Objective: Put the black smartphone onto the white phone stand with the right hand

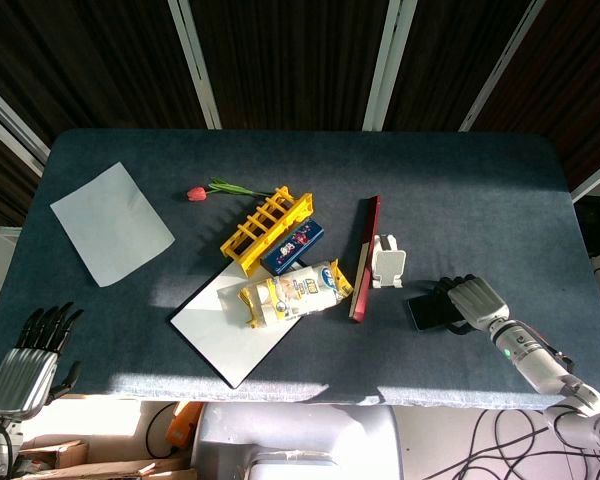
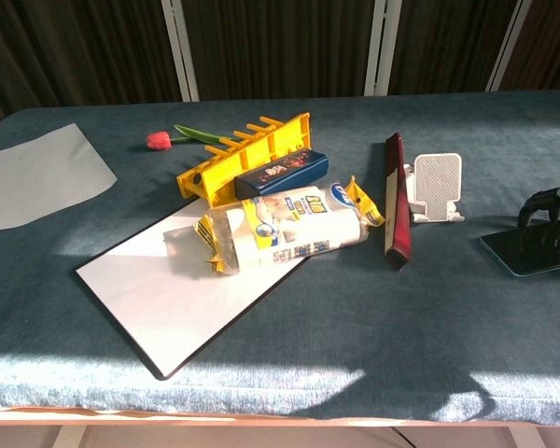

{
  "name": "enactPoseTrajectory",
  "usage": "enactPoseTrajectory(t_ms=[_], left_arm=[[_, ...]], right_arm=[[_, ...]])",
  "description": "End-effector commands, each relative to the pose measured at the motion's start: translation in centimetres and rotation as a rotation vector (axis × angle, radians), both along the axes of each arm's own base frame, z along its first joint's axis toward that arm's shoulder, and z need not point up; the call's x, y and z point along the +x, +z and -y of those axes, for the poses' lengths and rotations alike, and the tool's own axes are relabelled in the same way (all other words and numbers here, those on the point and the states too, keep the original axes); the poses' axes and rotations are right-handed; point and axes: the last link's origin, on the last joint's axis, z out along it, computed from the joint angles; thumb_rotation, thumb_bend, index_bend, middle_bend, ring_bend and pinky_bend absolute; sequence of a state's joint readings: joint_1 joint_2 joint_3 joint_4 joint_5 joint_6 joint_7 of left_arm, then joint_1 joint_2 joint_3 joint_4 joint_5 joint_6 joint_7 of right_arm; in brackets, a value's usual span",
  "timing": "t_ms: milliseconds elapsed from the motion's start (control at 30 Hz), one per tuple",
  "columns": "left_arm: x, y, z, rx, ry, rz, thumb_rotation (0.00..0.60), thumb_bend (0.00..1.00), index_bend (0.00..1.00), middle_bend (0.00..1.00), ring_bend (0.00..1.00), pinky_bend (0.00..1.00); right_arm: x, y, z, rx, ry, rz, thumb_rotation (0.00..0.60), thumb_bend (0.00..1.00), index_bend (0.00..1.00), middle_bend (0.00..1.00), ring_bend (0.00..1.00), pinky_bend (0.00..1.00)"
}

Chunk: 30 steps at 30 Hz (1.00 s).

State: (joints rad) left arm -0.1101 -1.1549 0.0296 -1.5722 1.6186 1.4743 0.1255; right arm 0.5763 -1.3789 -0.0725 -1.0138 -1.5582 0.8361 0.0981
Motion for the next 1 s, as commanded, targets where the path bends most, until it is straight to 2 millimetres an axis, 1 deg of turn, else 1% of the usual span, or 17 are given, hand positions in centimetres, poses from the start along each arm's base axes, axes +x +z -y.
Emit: enactPoseTrajectory(t_ms=[33,200,367,467,667,733,867,933,1000], left_arm=[[0.0,0.0,0.0,0.0,0.0,0.001,0.6,0.4,0.0,0.0,0.0,0.0],[0.0,0.1,0.1,0.002,0.0,0.002,0.6,0.4,0.0,0.0,0.0,0.0],[-0.1,0.2,0.1,0.003,0.001,0.005,0.6,0.4,0.0,0.0,0.0,0.0],[0.0,0.2,0.1,0.003,-0.001,0.005,0.6,0.4,0.0,0.0,0.0,0.0],[0.0,0.2,0.1,0.005,-0.002,0.006,0.6,0.4,0.0,0.0,0.0,0.0],[0.0,0.2,0.1,0.003,-0.003,0.006,0.6,0.4,0.0,0.0,0.0,0.0],[0.0,0.1,0.1,0.001,-0.004,0.006,0.6,0.4,0.0,0.0,0.0,0.0],[0.0,0.1,0.1,-0.001,-0.003,0.006,0.6,0.4,0.0,0.0,0.0,0.0],[0.0,0.0,0.0,-0.005,-0.002,0.006,0.6,0.4,0.0,0.0,0.0,0.0]], right_arm=[[0.0,-0.1,-0.2,0.002,-0.001,-0.004,0.6,0.42,0.73,0.53,0.47,0.46],[0.1,-0.4,-0.4,-0.006,0.006,0.002,0.6,0.43,0.78,0.57,0.52,0.5],[0.2,-0.6,-0.6,-0.025,0.032,0.015,0.6,0.43,0.87,0.63,0.59,0.55],[0.4,-0.4,-0.5,-0.048,0.056,0.023,0.6,0.44,0.92,0.67,0.63,0.59],[0.8,0.5,-0.3,-0.093,0.108,0.032,0.6,0.44,0.96,0.7,0.66,0.61],[0.9,0.8,-0.3,-0.107,0.135,0.014,0.6,0.44,0.97,0.72,0.68,0.62],[1.2,1.8,0.1,-0.151,0.238,-0.08,0.6,0.44,0.98,0.73,0.69,0.63],[1.5,2.3,0.5,-0.183,0.291,-0.136,0.6,0.44,0.98,0.73,0.69,0.63],[2.2,2.9,1.2,-0.219,0.375,-0.21,0.6,0.44,0.98,0.73,0.69,0.63]])
